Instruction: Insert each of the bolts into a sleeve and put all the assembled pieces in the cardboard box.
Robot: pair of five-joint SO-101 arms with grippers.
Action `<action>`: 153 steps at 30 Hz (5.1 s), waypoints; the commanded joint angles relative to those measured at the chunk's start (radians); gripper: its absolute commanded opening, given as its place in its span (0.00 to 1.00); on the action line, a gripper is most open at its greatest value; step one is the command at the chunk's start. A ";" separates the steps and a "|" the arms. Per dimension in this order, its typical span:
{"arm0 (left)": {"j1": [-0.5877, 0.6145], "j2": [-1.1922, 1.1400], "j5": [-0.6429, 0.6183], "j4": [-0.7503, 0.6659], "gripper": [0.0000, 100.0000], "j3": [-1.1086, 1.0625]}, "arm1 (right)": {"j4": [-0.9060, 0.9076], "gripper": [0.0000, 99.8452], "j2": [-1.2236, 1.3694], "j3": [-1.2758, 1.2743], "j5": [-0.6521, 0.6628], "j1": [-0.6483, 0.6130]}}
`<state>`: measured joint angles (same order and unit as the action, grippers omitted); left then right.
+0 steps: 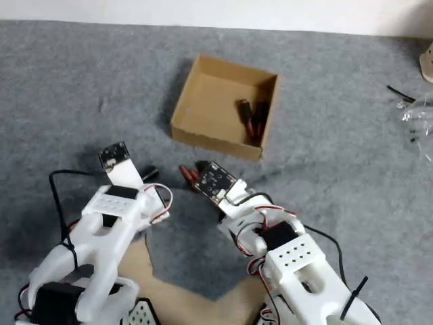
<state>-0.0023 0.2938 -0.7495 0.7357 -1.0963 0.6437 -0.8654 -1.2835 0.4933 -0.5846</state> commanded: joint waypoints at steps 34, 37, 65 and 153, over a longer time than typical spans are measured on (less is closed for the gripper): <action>0.173 0.472 0.005 -0.077 0.09 0.079 | -0.074 0.00 -0.025 -0.058 0.015 -0.018; 0.165 0.605 0.005 -0.077 0.09 -0.001 | -0.074 0.00 -0.025 -0.058 0.015 -0.018; -0.033 0.908 0.055 0.203 0.09 -0.438 | -0.074 0.00 -0.025 -0.056 0.015 -0.018; 0.151 0.898 0.557 0.106 0.17 -0.410 | -0.074 0.00 -0.025 -0.054 0.015 -0.018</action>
<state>0.1082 1.1899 -0.2478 0.8999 -1.4891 0.6007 -0.8684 -1.3541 0.4948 -0.5846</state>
